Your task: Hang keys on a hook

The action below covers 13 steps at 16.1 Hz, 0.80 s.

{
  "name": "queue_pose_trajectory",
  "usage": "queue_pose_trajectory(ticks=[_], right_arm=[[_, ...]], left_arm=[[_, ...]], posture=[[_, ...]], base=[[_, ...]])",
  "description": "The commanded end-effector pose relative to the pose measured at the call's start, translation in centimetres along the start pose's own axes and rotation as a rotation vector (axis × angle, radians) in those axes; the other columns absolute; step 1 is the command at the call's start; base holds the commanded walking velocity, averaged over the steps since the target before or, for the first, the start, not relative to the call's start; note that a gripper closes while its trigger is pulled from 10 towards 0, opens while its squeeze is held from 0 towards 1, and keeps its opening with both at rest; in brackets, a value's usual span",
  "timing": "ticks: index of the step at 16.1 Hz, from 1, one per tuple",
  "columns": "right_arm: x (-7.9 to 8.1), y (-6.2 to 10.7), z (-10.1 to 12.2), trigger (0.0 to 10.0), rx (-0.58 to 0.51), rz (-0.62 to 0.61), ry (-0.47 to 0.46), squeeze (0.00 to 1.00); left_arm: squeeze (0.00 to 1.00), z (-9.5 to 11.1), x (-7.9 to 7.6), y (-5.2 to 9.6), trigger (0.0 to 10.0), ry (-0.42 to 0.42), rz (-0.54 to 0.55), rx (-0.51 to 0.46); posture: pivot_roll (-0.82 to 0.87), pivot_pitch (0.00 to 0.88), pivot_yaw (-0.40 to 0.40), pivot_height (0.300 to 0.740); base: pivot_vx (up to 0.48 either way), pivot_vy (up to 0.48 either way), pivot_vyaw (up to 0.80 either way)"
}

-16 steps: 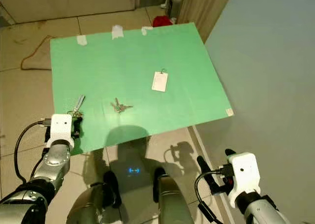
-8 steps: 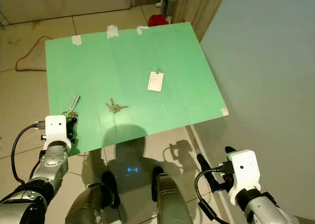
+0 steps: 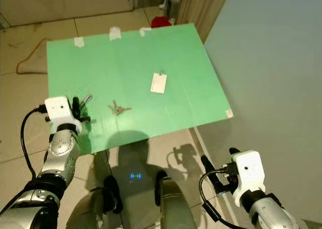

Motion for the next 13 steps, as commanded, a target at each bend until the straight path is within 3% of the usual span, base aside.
queue_pose_trajectory(ticks=[1, 3, 4, 5, 6, 10, 13], right_arm=[[-0.1, 0.2, -1.1, 10.0, 0.037, -0.011, -0.009, 0.00], [0.2, -0.3, -1.1, 10.0, 0.030, -0.008, -0.022, 0.00], [0.4, -0.5, -1.1, 10.0, 0.027, -0.005, -0.028, 0.00], [0.5, -0.6, -1.2, 10.0, 0.027, -0.003, -0.028, 0.00], [0.6, -0.5, -1.2, 10.0, 0.027, -0.003, -0.030, 0.00], [0.3, 0.3, -1.4, 10.0, 0.041, -0.013, -0.026, 0.00], [0.0, 1.3, -1.7, 10.0, 0.059, -0.022, -0.025, 0.00]], left_arm=[[0.00, -0.7, -0.3, 0.8, 0.0, 0.012, -0.020, 0.019], [0.00, 0.0, -1.4, 1.0, 0.0, -0.016, -0.084, 0.005], [0.00, -0.8, -0.9, 1.2, 0.8, -0.080, -0.084, 0.038], [0.00, -1.2, -0.3, 1.1, 10.0, -0.107, -0.074, 0.054], [1.00, -2.0, 1.8, 0.8, 10.0, -0.234, -0.041, 0.082], [1.00, -2.7, 4.5, 0.1, 10.0, -0.348, 0.023, 0.145], [1.00, -2.6, 5.4, -0.6, 10.0, -0.363, 0.038, 0.170]], posture=[[-0.43, 0.349, -0.075, 0.740], [-0.42, 0.347, -0.065, 0.740], [-0.42, 0.347, -0.065, 0.740], [-0.41, 0.351, -0.061, 0.740], [-0.42, 0.357, -0.066, 0.740], [-0.44, 0.366, -0.072, 0.740], [-0.47, 0.377, -0.077, 0.740]], base=[[0.000, 0.000, 0.00], [0.000, 0.000, 0.00], [0.000, 0.000, 0.00], [0.000, 0.000, 0.00], [0.000, 0.000, 0.00], [0.000, 0.000, 0.00], [0.000, 0.000, 0.00]])
Point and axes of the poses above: a point about 5 cm out from each wrist's last joint towards the gripper, its own y axis pointing back from the gripper into the wrist, its own z axis along the axis of the wrist's last joint, x = y × z, the point moved 5 cm from there along -y, pointing out of the wrist towards the gripper, and after that the axes turned 1 degree about -y, right-handed, at the moved point
